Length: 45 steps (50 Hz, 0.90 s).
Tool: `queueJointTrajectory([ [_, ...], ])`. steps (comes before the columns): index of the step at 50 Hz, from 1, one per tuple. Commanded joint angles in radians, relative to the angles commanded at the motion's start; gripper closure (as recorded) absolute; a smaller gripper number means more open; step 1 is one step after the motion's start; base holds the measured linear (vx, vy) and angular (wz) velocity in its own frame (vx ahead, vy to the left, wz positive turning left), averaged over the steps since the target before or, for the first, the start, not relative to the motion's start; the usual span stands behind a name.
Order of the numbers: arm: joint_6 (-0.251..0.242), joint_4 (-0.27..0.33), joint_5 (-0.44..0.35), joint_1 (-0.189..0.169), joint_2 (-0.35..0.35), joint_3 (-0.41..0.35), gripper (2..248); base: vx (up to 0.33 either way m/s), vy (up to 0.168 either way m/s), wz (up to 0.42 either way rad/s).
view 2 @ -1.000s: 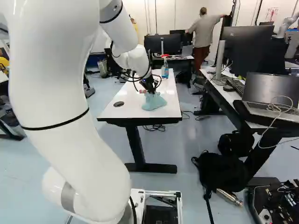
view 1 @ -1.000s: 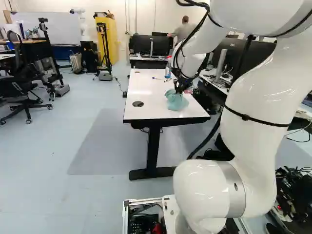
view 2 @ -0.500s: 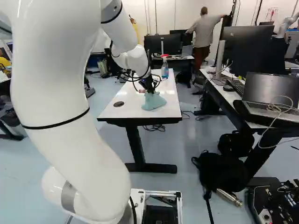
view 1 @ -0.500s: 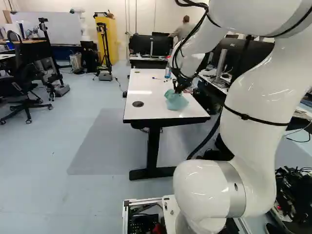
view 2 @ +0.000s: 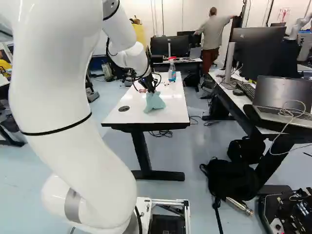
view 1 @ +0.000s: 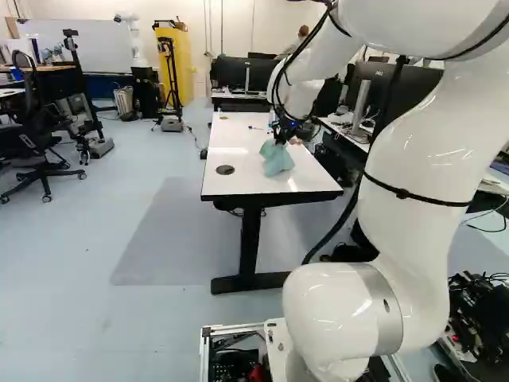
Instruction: Clean the table with the green towel
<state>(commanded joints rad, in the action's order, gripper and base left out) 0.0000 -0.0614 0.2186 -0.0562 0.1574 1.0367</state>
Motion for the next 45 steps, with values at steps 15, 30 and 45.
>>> queueJointTrajectory([
  [15,0.0,0.0,0.0,0.048,0.002,0.002,229,0.0,0.0,0.0],
  [30,0.0,0.0,0.0,0.095,0.003,0.004,229,0.0,0.0,0.0],
  [45,0.0,0.0,0.0,0.143,0.005,0.006,229,0.0,0.0,0.0],
])
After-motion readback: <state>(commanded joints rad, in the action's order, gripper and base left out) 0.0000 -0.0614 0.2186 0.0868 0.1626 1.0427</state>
